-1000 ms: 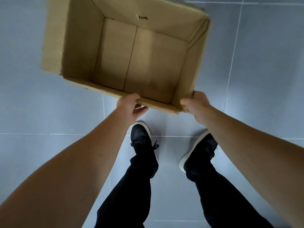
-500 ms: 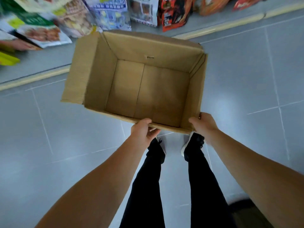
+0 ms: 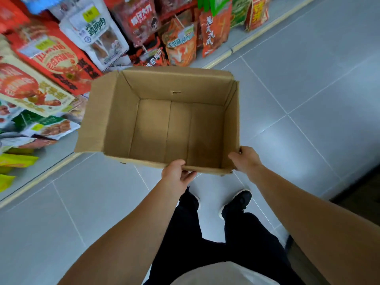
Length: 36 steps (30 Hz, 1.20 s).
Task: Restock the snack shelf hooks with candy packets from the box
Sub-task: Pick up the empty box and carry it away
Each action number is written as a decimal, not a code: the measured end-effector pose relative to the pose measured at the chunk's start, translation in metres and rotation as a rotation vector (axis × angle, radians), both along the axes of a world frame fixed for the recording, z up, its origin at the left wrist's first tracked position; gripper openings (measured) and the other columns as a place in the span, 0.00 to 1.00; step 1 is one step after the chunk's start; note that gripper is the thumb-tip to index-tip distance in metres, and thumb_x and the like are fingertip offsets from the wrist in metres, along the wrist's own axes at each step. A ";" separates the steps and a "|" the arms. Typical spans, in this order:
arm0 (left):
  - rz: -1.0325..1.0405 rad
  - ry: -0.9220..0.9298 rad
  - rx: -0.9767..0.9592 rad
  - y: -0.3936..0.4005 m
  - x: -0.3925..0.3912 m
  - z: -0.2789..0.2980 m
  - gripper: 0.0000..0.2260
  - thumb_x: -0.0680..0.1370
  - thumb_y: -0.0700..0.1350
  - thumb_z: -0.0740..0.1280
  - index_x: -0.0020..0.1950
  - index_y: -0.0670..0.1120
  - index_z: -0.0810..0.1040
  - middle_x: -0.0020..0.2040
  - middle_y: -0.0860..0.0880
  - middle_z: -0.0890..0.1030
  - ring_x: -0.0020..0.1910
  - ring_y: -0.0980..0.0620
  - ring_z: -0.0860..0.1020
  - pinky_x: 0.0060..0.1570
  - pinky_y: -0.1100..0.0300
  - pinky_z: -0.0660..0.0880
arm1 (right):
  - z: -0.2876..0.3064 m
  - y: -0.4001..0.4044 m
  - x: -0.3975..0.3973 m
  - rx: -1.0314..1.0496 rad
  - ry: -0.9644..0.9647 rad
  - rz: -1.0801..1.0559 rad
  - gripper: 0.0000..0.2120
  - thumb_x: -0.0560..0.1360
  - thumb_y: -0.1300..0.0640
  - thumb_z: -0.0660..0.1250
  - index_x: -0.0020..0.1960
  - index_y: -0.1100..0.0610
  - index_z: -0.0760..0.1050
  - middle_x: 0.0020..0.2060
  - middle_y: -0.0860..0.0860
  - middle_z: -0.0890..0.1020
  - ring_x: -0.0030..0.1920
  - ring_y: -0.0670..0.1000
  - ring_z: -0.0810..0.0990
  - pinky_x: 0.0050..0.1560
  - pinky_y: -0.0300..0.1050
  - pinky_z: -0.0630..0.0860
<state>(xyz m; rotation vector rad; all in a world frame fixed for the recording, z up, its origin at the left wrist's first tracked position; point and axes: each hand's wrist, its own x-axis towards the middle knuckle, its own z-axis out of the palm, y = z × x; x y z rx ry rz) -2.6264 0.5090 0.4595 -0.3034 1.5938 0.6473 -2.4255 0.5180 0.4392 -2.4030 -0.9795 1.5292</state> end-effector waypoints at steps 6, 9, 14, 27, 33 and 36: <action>-0.105 -0.008 0.012 -0.007 0.106 0.023 0.07 0.78 0.37 0.66 0.54 0.36 0.72 0.58 0.31 0.76 0.57 0.36 0.78 0.47 0.45 0.80 | 0.019 -0.032 0.110 0.014 0.026 -0.081 0.09 0.75 0.53 0.64 0.51 0.55 0.78 0.41 0.54 0.82 0.45 0.57 0.82 0.52 0.56 0.81; -0.187 -0.015 0.032 -0.005 0.182 0.038 0.07 0.79 0.37 0.65 0.54 0.36 0.72 0.58 0.31 0.76 0.58 0.36 0.77 0.43 0.46 0.80 | 0.033 -0.045 0.185 0.043 0.031 -0.157 0.08 0.76 0.52 0.63 0.52 0.55 0.75 0.45 0.55 0.82 0.47 0.56 0.81 0.54 0.56 0.81; -0.358 -0.028 0.085 0.023 0.291 0.056 0.05 0.79 0.38 0.65 0.51 0.36 0.71 0.59 0.31 0.76 0.58 0.35 0.77 0.38 0.46 0.80 | 0.052 -0.049 0.284 0.097 0.021 -0.328 0.09 0.75 0.54 0.64 0.51 0.58 0.77 0.42 0.55 0.81 0.46 0.56 0.81 0.53 0.57 0.81; -0.703 -0.099 0.071 0.173 0.573 0.056 0.15 0.78 0.37 0.65 0.65 0.35 0.69 0.61 0.32 0.74 0.60 0.34 0.76 0.56 0.41 0.77 | 0.064 0.028 0.525 0.120 -0.047 -0.773 0.06 0.71 0.56 0.64 0.41 0.58 0.77 0.37 0.57 0.82 0.42 0.59 0.83 0.48 0.58 0.82; -0.903 -0.114 0.070 0.247 0.709 0.073 0.05 0.79 0.36 0.63 0.53 0.36 0.70 0.57 0.35 0.74 0.62 0.35 0.74 0.61 0.40 0.74 | 0.085 0.077 0.628 0.083 -0.094 -0.938 0.07 0.72 0.54 0.65 0.42 0.58 0.77 0.37 0.56 0.82 0.43 0.58 0.83 0.49 0.57 0.82; -0.987 -0.113 0.055 0.269 0.767 0.080 0.05 0.79 0.36 0.63 0.45 0.37 0.68 0.55 0.36 0.73 0.62 0.35 0.74 0.61 0.40 0.73 | 0.087 0.091 0.674 0.066 -0.097 -0.978 0.10 0.72 0.54 0.65 0.47 0.60 0.79 0.39 0.57 0.83 0.43 0.58 0.83 0.49 0.57 0.82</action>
